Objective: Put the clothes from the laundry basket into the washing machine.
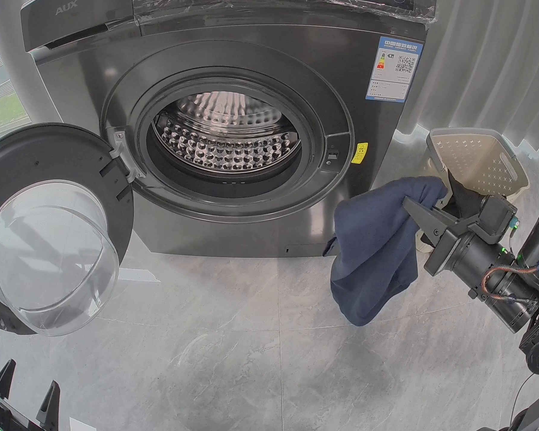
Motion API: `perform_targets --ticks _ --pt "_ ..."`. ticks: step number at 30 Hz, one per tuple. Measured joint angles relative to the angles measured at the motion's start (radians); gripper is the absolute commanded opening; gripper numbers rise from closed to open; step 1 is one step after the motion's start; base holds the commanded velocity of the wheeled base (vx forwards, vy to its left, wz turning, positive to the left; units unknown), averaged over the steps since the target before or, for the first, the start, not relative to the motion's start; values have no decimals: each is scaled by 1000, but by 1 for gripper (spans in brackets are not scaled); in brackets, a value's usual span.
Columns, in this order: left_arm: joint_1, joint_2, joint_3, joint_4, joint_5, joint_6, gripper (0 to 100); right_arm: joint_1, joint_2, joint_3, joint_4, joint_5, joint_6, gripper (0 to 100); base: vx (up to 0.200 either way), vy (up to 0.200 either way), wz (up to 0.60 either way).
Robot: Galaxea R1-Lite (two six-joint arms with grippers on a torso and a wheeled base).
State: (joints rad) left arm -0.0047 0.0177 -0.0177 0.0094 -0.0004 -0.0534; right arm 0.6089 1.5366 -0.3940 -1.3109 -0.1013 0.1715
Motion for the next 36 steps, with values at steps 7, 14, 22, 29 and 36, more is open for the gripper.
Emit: perform_targets --ticks 7,14,22,29,36 --pt "-1 0 0 0 0 0 100 0 0 -1 0 0 3 0 0 171 0" --pt "0 0 0 0 0 0 100 0 1 -1 0 0 4 0 0 0 0" --pt "0 0 0 0 0 0 100 -1 2 0 0 -2 5 0 -150 0 0" --pt "0 0 0 0 0 5 100 3 8 0 0 -3 5 0 0 0 0" --pt "2 0 0 -2 -4 56 100 33 31 -45 1 -4 5 0 0 0 0"
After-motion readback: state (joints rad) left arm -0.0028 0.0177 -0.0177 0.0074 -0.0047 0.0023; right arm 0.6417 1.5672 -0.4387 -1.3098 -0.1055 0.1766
